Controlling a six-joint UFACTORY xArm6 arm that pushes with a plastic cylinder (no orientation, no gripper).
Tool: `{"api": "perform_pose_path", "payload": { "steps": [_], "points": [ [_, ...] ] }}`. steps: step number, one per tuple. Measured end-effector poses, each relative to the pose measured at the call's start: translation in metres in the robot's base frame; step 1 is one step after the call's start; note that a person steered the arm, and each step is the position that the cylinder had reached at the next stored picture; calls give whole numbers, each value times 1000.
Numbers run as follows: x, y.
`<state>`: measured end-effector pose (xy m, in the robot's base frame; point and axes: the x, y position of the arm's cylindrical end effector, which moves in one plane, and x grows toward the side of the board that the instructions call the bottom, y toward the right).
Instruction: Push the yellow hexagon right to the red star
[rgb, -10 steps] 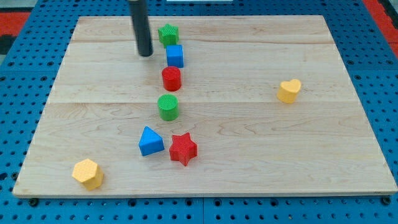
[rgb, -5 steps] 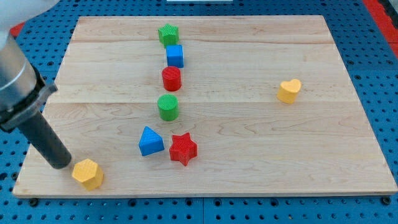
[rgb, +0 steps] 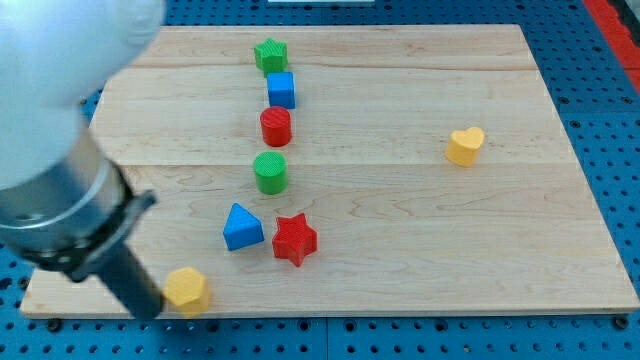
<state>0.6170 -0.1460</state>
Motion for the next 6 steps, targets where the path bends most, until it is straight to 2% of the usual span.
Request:
{"api": "perform_pose_path", "payload": {
  "steps": [2, 3, 5, 6],
  "points": [
    [-1, 121],
    [2, 129],
    [-11, 1],
    [-24, 63]
  ]
}}
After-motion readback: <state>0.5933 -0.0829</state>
